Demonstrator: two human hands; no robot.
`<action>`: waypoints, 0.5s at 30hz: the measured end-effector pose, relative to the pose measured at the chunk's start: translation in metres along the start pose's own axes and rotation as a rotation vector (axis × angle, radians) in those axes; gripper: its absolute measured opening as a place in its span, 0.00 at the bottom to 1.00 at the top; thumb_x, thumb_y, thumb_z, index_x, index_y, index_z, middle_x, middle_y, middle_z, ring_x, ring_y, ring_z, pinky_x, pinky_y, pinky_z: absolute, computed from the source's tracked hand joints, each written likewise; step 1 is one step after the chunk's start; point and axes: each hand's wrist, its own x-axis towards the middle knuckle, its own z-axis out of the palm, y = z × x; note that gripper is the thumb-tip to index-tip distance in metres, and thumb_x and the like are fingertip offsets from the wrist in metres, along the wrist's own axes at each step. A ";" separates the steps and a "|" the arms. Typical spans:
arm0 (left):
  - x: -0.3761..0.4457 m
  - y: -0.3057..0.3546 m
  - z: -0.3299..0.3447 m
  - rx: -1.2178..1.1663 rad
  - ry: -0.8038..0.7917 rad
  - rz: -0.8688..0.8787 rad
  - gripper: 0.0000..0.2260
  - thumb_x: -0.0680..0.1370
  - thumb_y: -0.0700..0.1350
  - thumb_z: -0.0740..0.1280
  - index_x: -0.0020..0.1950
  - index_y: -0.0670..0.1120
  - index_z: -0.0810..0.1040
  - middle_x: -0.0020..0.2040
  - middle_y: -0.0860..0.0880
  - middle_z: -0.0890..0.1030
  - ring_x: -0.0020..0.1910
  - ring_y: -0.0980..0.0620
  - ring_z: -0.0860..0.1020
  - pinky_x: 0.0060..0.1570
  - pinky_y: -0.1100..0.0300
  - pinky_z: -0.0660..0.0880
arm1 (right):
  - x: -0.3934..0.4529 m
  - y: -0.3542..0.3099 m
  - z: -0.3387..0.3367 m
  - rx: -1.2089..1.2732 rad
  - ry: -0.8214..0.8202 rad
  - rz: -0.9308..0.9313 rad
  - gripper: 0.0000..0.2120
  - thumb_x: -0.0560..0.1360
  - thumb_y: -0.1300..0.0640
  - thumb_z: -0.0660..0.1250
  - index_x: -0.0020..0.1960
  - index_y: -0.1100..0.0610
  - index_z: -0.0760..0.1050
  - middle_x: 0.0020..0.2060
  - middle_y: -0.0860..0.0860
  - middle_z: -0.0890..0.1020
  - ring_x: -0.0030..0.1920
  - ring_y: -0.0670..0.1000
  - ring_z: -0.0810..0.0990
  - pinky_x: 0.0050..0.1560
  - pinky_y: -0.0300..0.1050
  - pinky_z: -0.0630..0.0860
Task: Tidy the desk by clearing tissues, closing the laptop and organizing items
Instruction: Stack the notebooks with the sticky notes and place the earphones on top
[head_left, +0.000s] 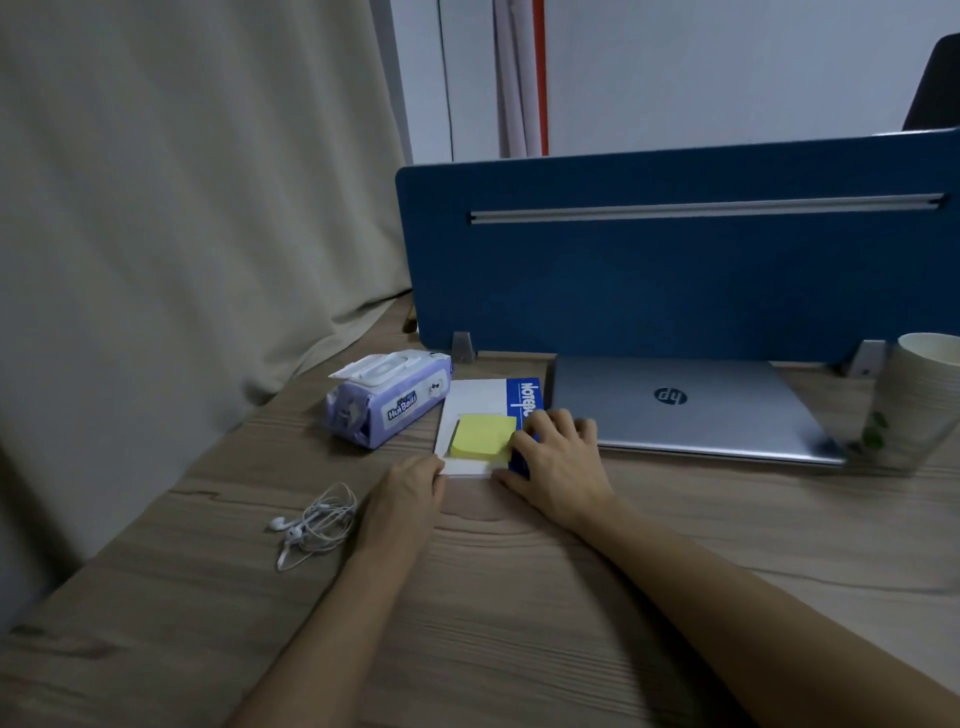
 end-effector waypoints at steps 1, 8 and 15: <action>0.005 -0.001 0.002 0.002 0.001 -0.005 0.05 0.77 0.41 0.67 0.50 0.43 0.81 0.46 0.42 0.83 0.43 0.41 0.80 0.41 0.49 0.77 | 0.003 0.001 0.002 -0.011 0.001 0.003 0.21 0.71 0.34 0.63 0.51 0.51 0.76 0.53 0.51 0.76 0.56 0.56 0.72 0.54 0.56 0.67; 0.039 -0.004 0.019 0.009 0.004 -0.026 0.06 0.77 0.39 0.66 0.51 0.43 0.82 0.47 0.41 0.84 0.45 0.41 0.80 0.44 0.50 0.77 | 0.026 0.002 0.011 -0.038 0.024 0.019 0.19 0.74 0.37 0.60 0.46 0.52 0.77 0.47 0.49 0.78 0.54 0.55 0.72 0.54 0.58 0.63; 0.058 -0.006 0.030 0.003 0.008 -0.011 0.06 0.78 0.38 0.65 0.50 0.42 0.81 0.48 0.42 0.83 0.46 0.42 0.79 0.44 0.49 0.77 | 0.040 0.002 0.023 -0.064 0.051 0.065 0.17 0.74 0.39 0.64 0.44 0.54 0.76 0.43 0.50 0.79 0.50 0.56 0.74 0.51 0.56 0.65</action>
